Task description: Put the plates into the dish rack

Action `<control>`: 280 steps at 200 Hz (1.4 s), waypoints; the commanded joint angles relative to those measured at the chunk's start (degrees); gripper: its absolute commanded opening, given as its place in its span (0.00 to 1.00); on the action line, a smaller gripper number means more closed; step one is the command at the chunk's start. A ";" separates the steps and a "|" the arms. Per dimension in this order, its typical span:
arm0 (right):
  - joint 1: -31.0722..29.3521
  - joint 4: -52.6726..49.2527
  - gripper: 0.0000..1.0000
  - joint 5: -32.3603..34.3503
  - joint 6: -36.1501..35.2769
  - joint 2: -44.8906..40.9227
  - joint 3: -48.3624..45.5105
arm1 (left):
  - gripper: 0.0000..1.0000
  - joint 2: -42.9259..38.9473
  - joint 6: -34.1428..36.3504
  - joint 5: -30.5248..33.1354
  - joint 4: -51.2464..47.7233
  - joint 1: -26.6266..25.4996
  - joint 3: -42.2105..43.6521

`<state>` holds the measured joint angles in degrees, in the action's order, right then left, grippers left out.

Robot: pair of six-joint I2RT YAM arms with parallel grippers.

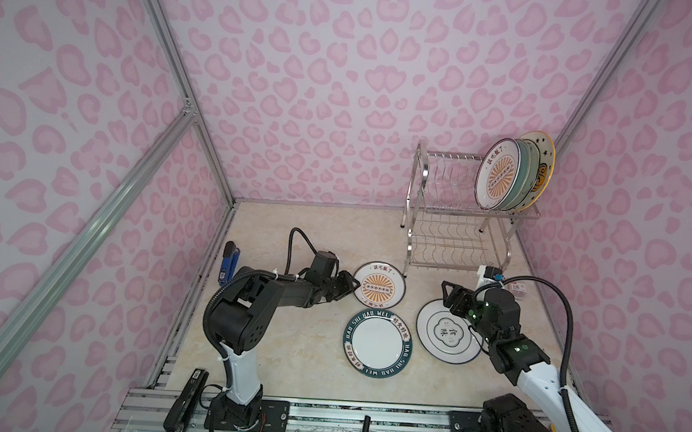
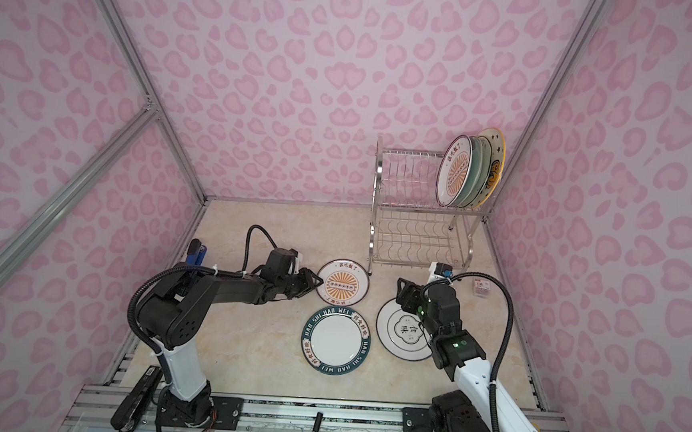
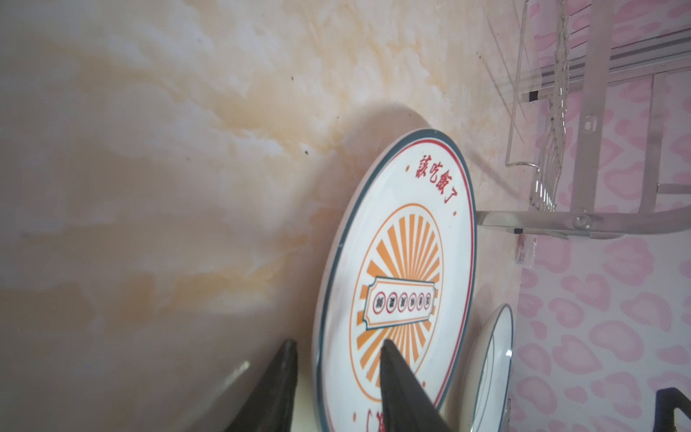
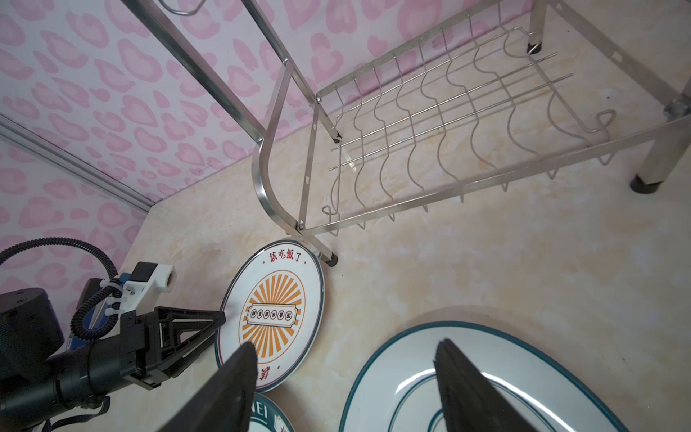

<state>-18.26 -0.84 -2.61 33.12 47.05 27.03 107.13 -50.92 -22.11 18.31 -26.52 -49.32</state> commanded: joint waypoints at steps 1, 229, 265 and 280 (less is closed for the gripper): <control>-0.02 1.56 0.74 -0.68 0.26 0.40 -0.63 | 0.40 1.44 -0.14 1.65 -4.86 -0.10 -0.22; 0.38 1.84 0.74 -2.13 0.31 2.74 -0.27 | 0.03 1.89 -1.38 -1.99 -3.46 2.37 -1.79; 0.35 1.87 0.74 -2.11 0.42 2.82 -0.33 | 0.03 0.33 -1.77 -2.97 -2.28 4.04 -0.35; 0.33 2.07 0.74 -2.17 0.57 2.88 -0.39 | 0.03 -0.32 -1.80 -3.43 -1.99 4.76 0.01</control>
<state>-17.89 0.49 -4.56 33.61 49.80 26.55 107.92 -52.45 -26.79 18.20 -22.70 -50.09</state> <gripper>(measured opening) 0.741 0.089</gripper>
